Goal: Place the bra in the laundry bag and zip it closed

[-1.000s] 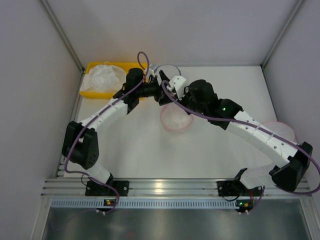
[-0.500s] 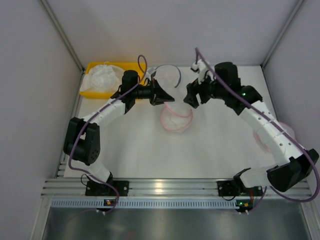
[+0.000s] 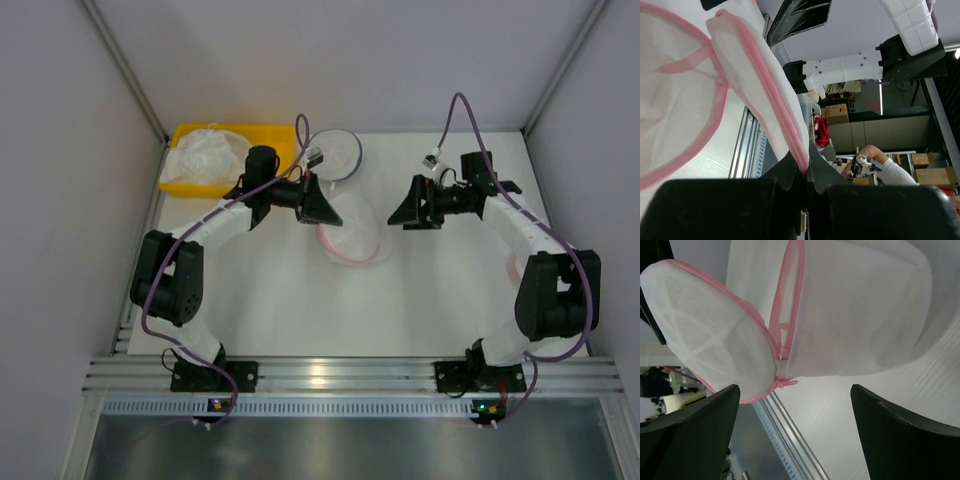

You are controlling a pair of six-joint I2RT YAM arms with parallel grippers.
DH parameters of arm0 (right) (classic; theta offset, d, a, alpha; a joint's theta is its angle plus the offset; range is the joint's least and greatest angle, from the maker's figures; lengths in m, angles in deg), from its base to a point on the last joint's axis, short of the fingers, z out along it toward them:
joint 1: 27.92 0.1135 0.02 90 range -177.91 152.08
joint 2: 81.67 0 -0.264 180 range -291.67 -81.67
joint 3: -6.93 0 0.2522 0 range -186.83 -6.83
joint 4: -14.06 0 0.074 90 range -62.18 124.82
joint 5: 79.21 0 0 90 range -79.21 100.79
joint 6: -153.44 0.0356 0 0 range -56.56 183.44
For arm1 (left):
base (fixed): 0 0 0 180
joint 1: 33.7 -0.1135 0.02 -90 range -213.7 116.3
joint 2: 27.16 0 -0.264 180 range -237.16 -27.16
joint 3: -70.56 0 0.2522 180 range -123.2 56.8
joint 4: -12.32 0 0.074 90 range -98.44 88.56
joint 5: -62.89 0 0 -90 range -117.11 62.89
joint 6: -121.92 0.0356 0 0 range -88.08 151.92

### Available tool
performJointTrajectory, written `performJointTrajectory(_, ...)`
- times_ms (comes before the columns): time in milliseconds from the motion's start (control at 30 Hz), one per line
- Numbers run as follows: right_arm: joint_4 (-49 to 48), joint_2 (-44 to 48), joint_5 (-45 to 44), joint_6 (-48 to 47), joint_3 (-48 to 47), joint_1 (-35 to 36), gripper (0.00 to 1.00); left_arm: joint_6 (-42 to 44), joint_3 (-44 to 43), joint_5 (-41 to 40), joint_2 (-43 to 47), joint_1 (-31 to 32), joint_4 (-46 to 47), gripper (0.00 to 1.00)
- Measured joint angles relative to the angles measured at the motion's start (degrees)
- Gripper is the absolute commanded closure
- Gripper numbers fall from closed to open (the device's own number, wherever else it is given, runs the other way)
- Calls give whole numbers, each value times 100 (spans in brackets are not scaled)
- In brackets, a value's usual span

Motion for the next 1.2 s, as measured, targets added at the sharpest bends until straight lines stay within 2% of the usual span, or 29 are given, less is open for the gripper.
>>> performJointTrajectory(200,-1075,-66,800,914,837,0,14,372,-2,396,-284,20,17,100)
performJointTrajectory(367,-2017,-85,1250,1596,1143,24,15,516,-85,608,-516,85,17,100)
performJointTrajectory(600,-2693,-439,1558,1836,1158,151,16,621,-448,706,-831,203,20,100)
performJointTrajectory(733,-2719,-627,1646,1751,1158,214,21,669,-636,737,-1036,232,17,100)
performJointTrajectory(767,-2715,-664,1670,1709,1158,221,24,673,-680,745,-1078,232,17,100)
performJointTrajectory(800,-2708,-706,1692,1657,1158,227,33,678,-721,745,-1115,232,17,100)
performJointTrajectory(867,-2704,-796,1753,1576,1158,232,42,691,-824,748,-1217,232,20,100)
performJointTrajectory(900,-2699,-833,1773,1558,1158,232,54,695,-866,754,-1270,232,20,100)
performJointTrajectory(967,-2686,-868,1838,1510,1158,232,63,697,-935,765,-1368,229,20,100)
performJointTrajectory(1000,-2667,-868,1884,1495,1158,232,73,695,-949,765,-1410,225,20,100)
performJointTrajectory(1067,-2638,-868,1945,1419,1150,229,85,702,-960,813,-1523,201,17,100)
performJointTrajectory(1200,-2315,-870,2015,1156,1062,234,100,726,-990,855,-1773,-31,11,98)
